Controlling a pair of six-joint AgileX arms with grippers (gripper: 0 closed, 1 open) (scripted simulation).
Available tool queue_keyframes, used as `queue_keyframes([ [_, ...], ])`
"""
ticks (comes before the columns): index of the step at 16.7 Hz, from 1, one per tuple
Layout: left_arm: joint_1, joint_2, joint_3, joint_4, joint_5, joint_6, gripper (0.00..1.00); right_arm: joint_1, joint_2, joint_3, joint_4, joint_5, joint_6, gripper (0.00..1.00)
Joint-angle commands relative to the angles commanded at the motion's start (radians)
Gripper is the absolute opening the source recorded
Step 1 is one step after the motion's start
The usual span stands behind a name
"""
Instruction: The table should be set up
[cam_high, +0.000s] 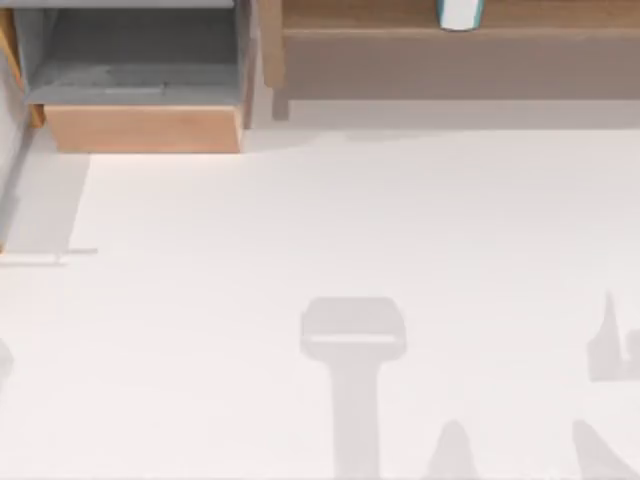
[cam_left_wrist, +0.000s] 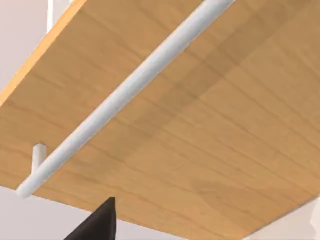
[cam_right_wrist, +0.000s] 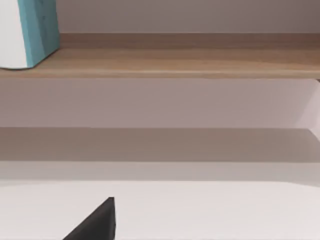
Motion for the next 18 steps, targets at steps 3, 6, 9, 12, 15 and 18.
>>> queue_keyframes([
  [3,0.006,0.046,-0.07,0.276,0.077,0.151,1.0,0.0,0.0,0.0,0.0,0.0,0.0,1.0],
  [6,-0.004,0.088,-0.119,0.51,0.14,0.28,1.0,0.0,0.0,0.0,0.0,0.0,0.0,1.0],
  [9,-0.02,0.121,-0.147,0.683,0.184,0.377,1.0,0.0,0.0,0.0,0.0,0.0,0.0,1.0],
  [12,-0.033,0.138,-0.158,0.773,0.207,0.428,1.0,0.0,0.0,0.0,0.0,0.0,0.0,1.0],
  [15,-0.034,0.14,-0.159,0.784,0.209,0.433,1.0,0.0,0.0,0.0,0.0,0.0,0.0,1.0],
  [18,-0.03,0.137,-0.155,0.782,0.208,0.432,1.0,0.0,0.0,0.0,0.0,0.0,0.0,1.0],
])
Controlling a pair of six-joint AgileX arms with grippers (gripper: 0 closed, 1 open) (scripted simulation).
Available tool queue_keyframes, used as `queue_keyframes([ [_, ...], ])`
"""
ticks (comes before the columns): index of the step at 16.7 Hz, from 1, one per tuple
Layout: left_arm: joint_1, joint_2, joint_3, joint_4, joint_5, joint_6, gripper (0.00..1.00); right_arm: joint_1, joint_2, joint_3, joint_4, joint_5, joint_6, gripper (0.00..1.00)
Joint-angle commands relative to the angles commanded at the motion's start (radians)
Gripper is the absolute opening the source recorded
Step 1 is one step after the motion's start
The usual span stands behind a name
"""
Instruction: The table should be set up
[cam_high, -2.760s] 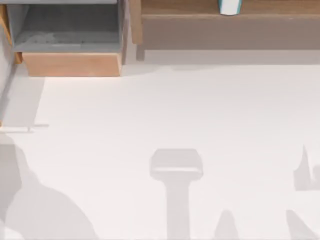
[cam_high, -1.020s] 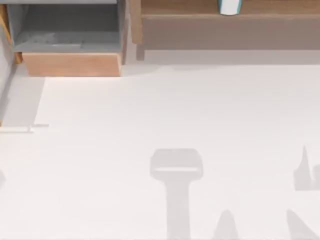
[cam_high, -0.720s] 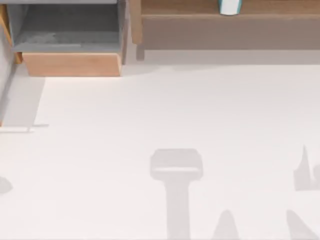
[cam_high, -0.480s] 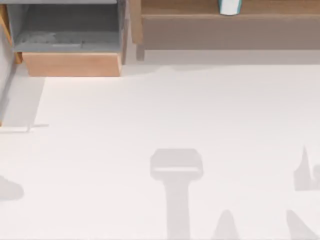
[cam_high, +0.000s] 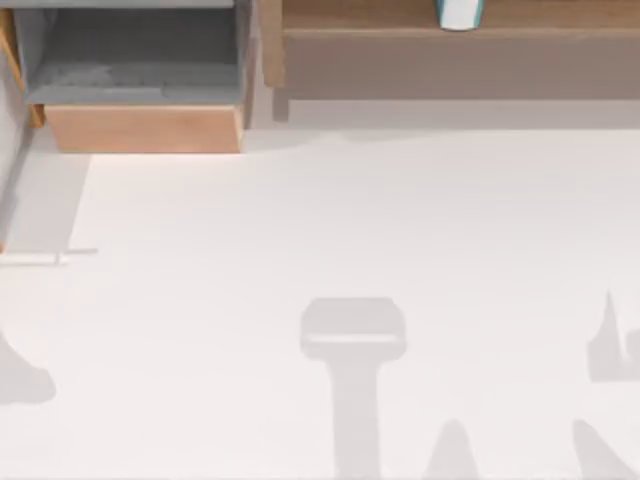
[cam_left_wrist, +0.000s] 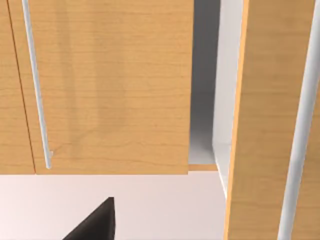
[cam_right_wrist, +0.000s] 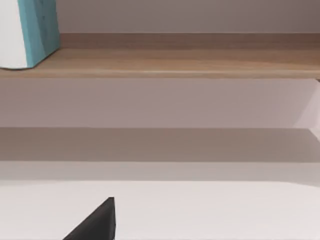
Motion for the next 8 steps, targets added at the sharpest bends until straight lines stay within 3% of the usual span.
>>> queue_keyframes([
  [8,-0.065,0.034,0.075,-0.044,-0.058,0.0,1.0,0.0,0.0,0.0,0.0,0.0,0.0,1.0],
])
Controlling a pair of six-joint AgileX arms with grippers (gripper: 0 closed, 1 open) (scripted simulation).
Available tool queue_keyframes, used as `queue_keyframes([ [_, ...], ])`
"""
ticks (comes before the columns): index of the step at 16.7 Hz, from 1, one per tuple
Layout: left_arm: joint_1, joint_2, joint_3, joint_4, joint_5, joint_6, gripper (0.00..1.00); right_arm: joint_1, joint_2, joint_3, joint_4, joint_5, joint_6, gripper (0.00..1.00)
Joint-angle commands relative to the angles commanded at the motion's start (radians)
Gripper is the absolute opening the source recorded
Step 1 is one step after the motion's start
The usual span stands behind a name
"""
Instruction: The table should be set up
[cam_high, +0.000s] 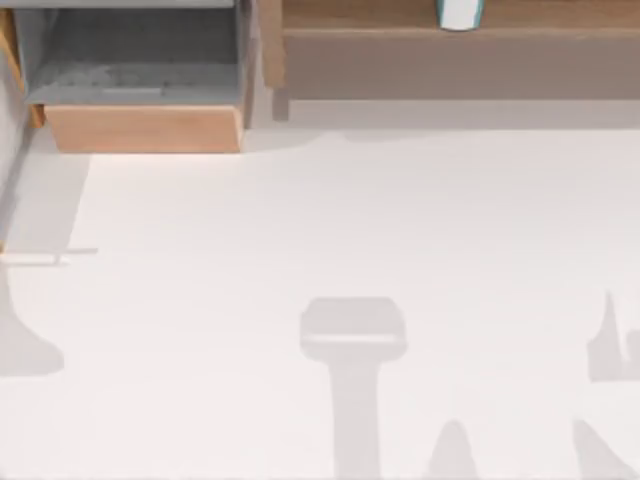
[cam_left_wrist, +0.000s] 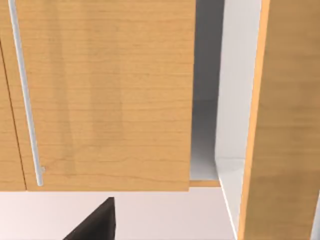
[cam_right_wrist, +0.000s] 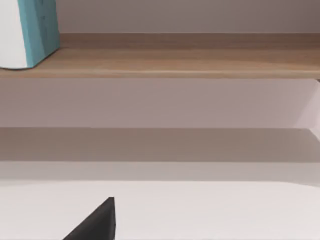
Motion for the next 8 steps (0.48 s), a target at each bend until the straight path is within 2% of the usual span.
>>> queue_keyframes([
  [2,0.0,0.0,0.0,0.0,0.0,0.0,1.0,0.0,0.0,0.0,0.0,0.0,0.0,1.0],
  [8,0.0,0.0,0.0,0.0,0.0,0.0,0.55,0.0,0.0,0.0,0.0,0.0,0.0,1.0],
])
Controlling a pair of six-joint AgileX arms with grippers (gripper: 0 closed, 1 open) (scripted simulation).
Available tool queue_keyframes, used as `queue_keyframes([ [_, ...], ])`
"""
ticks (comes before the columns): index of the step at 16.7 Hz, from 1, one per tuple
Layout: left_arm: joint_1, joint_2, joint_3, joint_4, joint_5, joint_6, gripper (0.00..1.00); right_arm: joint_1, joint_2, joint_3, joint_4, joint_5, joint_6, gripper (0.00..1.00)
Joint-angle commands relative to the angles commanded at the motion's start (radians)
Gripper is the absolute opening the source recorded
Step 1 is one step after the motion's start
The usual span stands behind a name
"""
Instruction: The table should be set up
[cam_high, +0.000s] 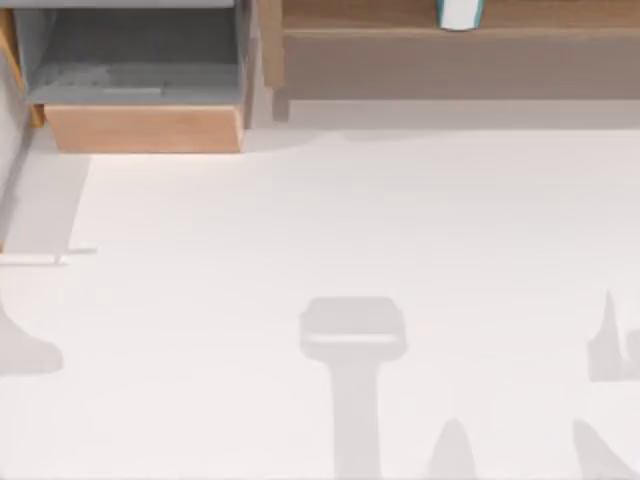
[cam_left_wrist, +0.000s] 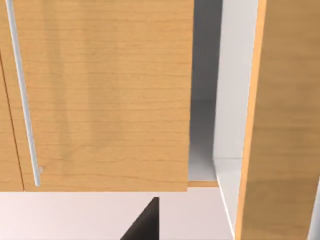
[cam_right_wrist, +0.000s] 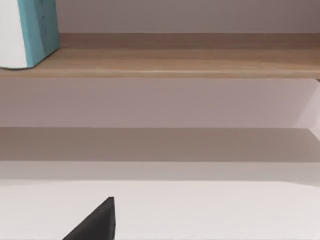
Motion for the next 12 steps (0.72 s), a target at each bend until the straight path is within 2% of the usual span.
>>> queue_keyframes([
  [7,0.0,0.0,0.0,0.0,0.0,0.0,0.02,0.0,0.0,0.0,0.0,0.0,0.0,1.0],
  [12,0.0,0.0,0.0,0.0,0.0,0.0,0.0,0.0,0.0,0.0,0.0,0.0,0.0,1.0],
])
